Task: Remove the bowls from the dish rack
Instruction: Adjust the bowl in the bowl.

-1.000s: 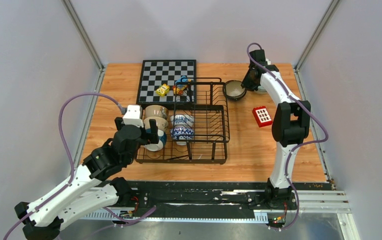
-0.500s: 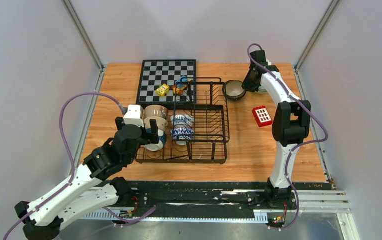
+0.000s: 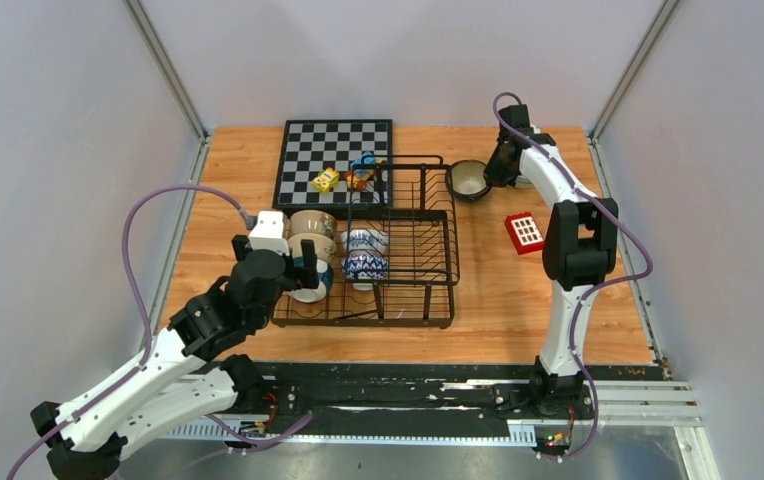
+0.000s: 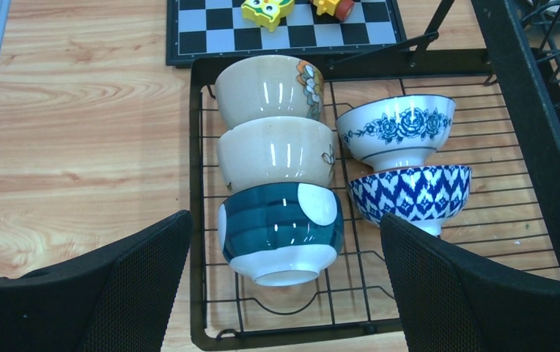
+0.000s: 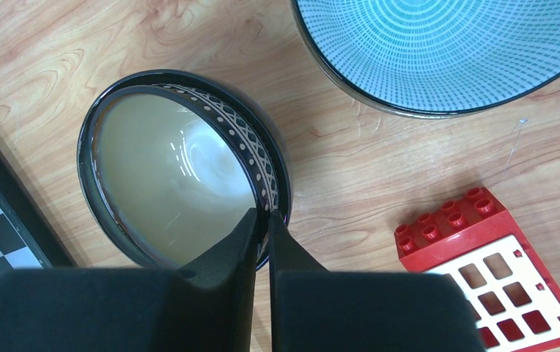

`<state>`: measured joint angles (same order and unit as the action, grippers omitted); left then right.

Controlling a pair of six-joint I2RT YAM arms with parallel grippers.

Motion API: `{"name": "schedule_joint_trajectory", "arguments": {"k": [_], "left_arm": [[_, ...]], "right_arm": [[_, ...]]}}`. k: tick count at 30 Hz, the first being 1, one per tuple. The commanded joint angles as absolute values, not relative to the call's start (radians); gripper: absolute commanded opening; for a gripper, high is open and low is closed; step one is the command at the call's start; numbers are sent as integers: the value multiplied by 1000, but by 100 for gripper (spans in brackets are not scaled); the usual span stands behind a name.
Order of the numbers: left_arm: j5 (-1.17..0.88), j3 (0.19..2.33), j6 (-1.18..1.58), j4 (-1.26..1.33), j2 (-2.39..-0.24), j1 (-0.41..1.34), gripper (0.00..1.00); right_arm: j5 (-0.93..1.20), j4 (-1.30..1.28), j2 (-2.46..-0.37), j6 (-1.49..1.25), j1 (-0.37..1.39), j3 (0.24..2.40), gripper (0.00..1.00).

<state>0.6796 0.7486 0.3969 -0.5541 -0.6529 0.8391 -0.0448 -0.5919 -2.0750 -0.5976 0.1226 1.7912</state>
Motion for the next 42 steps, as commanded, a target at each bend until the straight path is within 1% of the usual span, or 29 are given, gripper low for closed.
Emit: {"name": "schedule_joint_trajectory", "arguments": {"k": [1,8,13,22,42], "left_arm": [[674,730,409,-526,-659,831,100],[673,724,410,-523,-659,831,100],[670,721,412,-517,-665,831,100],[666,720,413,-509,-671,831,100],[662,719,416,-502,-674,831,100]], "right_arm": [[-36,-612,-2098,-584,109,1780,7],[-16,-609,-2107,-597,102,1775,3],[48,-602,-2108,-613,98,1771,0],[116,-591,-2107,-645,88,1772,0],[104,-579,-2025,-676,58,1761,0]]}}
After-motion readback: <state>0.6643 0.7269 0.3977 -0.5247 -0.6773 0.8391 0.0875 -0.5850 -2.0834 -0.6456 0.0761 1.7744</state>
